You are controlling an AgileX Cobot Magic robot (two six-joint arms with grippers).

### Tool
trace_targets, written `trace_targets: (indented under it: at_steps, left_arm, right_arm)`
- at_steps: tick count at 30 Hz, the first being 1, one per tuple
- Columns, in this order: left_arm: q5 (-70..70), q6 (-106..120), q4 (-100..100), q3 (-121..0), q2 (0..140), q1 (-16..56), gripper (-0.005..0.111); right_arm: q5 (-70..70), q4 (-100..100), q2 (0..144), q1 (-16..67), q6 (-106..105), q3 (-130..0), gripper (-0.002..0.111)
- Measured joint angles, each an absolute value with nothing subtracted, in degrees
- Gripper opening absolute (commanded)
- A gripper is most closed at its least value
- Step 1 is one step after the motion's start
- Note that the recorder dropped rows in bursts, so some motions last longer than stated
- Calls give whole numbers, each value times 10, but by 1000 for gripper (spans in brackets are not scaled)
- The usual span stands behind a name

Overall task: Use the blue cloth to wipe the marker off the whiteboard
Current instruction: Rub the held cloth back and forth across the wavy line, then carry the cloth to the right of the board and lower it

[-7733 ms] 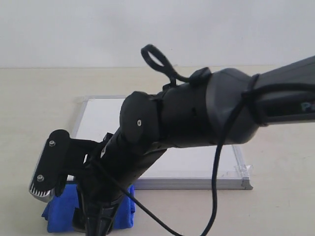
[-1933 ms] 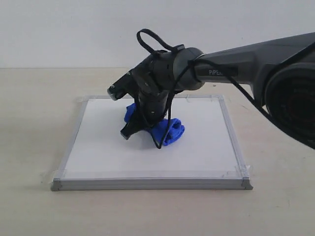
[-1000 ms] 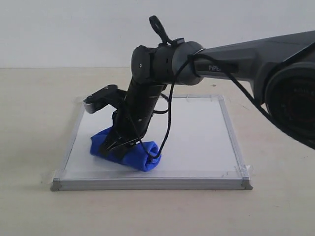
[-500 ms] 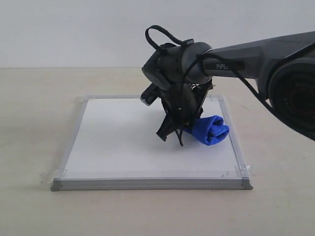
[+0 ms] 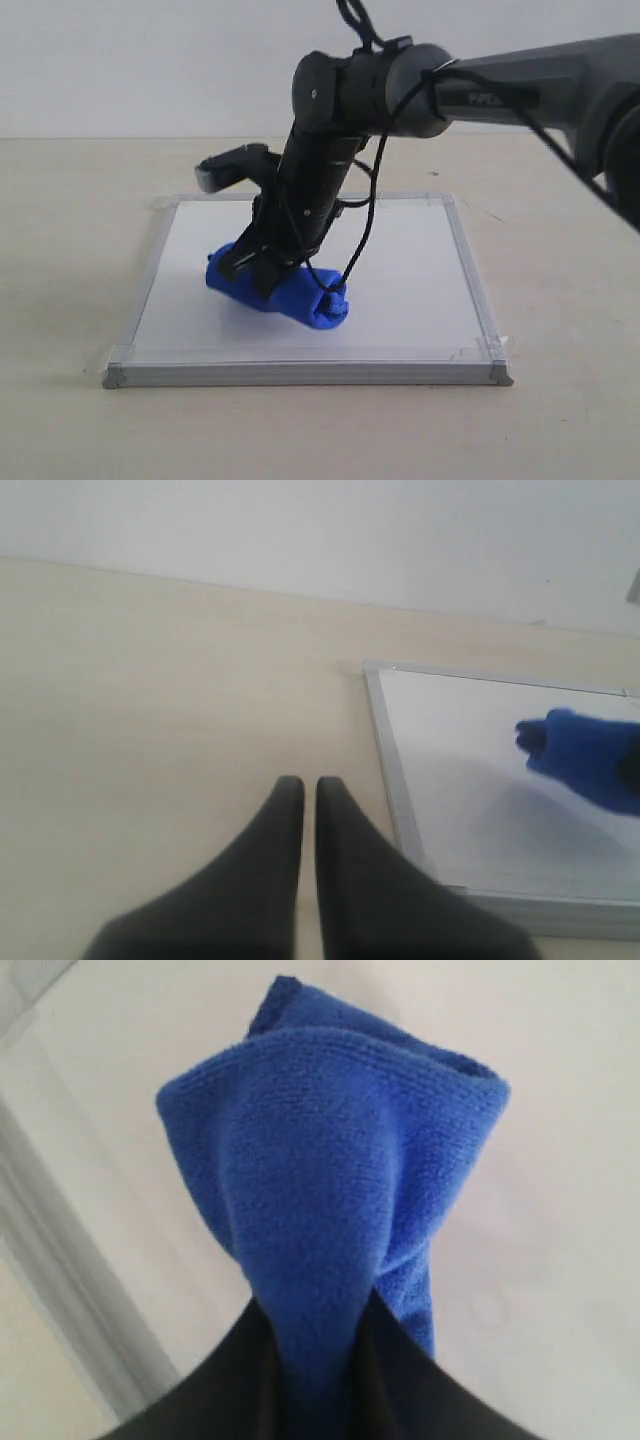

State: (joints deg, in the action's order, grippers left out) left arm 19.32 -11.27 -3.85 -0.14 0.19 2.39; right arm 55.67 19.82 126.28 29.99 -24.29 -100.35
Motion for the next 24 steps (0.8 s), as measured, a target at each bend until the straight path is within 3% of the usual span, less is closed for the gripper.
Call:
trace_targets:
  at_steps: [14,24]
  left_arm:
    - [193,-113,-38,-1,2,24,4]
    - [193,-113,-38,-1,2,24,4]
  right_arm:
    - [311,-20,1074,113,43,-698,0]
    - [258,-290,1072,95,386,-629,0]
